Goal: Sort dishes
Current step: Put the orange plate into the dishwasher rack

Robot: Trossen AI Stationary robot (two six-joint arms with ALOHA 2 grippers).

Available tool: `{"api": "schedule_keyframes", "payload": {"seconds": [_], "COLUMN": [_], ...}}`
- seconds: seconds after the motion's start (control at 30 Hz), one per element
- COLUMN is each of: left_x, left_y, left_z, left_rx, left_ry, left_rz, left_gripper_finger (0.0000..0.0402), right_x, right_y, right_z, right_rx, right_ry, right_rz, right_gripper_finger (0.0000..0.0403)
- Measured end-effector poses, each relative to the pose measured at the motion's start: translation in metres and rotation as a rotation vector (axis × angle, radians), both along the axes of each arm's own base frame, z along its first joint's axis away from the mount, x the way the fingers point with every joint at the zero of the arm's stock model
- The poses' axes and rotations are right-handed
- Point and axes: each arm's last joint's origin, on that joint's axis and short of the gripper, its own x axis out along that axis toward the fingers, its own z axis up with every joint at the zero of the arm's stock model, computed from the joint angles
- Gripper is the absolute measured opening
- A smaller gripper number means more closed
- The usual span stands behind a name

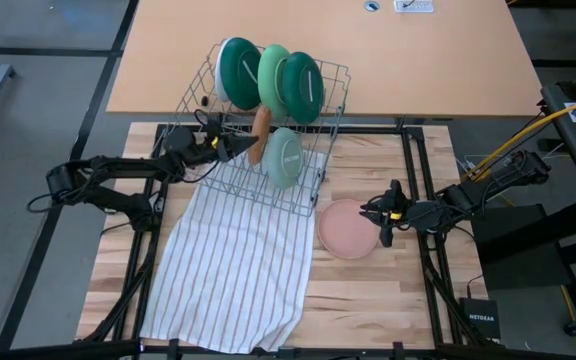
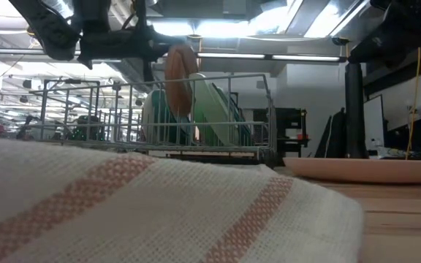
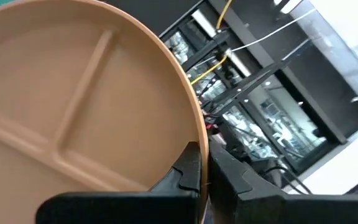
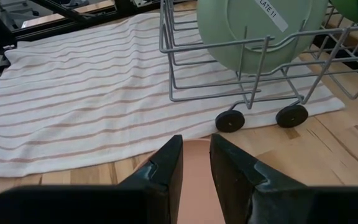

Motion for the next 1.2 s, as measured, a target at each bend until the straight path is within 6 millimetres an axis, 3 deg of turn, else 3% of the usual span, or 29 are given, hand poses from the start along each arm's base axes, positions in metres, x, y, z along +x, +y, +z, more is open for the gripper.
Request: {"api": "schedule_keyframes", "payload": {"seconds": [0.63,1.2], "left_x": [0.001,0.001], "left_y": [0.001,0.002], "left_z": [-0.008,-0.023], "left_rx": [-0.071,0.071], "left_ry": [0.074,0.265], "left_rz": [0.000,0.028], "left_gripper_finger": [0.0006,0.0095], "right_x": [0.000,0.000], "right_y": [0.000,0.000], "right_z": [0.000,0.000], "right_rx": [0.003,0.004], "right_ry": [0.002,0.002], "right_rz": [0.006,0.006], "right_gripper_finger": [0.0085,0.0085]}}
